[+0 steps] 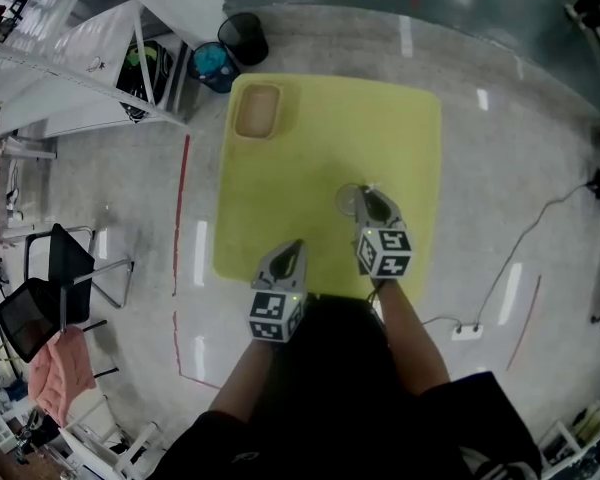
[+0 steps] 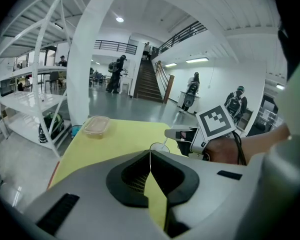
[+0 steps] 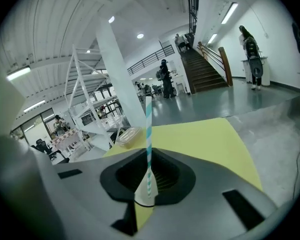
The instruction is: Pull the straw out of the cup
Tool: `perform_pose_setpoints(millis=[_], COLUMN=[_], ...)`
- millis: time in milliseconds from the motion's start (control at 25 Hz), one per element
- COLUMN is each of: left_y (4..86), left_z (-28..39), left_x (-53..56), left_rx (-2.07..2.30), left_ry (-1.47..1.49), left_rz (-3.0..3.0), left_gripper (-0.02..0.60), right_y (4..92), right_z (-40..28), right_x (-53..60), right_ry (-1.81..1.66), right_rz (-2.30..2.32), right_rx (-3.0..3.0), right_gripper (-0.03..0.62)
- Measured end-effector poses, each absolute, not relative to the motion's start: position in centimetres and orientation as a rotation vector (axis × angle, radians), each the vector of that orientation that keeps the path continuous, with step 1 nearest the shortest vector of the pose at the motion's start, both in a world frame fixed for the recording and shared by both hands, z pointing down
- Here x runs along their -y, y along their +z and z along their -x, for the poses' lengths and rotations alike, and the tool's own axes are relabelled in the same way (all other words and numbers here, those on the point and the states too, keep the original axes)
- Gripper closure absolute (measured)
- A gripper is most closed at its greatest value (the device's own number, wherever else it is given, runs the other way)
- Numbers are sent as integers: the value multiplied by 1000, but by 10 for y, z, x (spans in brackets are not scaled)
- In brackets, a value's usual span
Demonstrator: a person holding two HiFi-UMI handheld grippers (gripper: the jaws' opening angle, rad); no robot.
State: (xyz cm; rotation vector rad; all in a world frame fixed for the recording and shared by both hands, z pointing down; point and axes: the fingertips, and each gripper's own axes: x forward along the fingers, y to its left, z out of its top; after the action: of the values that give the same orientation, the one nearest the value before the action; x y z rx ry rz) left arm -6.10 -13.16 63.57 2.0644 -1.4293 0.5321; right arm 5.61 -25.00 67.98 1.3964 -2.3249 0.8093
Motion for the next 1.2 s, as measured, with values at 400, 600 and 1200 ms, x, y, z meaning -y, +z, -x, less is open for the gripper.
perform_pose_setpoints(millis=[400,600,1200], left_y=[610,602,587], left_z=[60,57,38], left_x=[144,150,172], left_rx=[1438,1424,1384], left_ry=[477,455,367], left_rz=[-2125,-2158,-2205], left_gripper=[537,537,537], right_y=[645,629,577], right_z=[-48,-46,-54], right_x=[242,238,220], right_ry=[673,612,484], right_rz=[-1370,-1366,-1385], right_rx=[2361,2368,2417], right_gripper=[557,557,557])
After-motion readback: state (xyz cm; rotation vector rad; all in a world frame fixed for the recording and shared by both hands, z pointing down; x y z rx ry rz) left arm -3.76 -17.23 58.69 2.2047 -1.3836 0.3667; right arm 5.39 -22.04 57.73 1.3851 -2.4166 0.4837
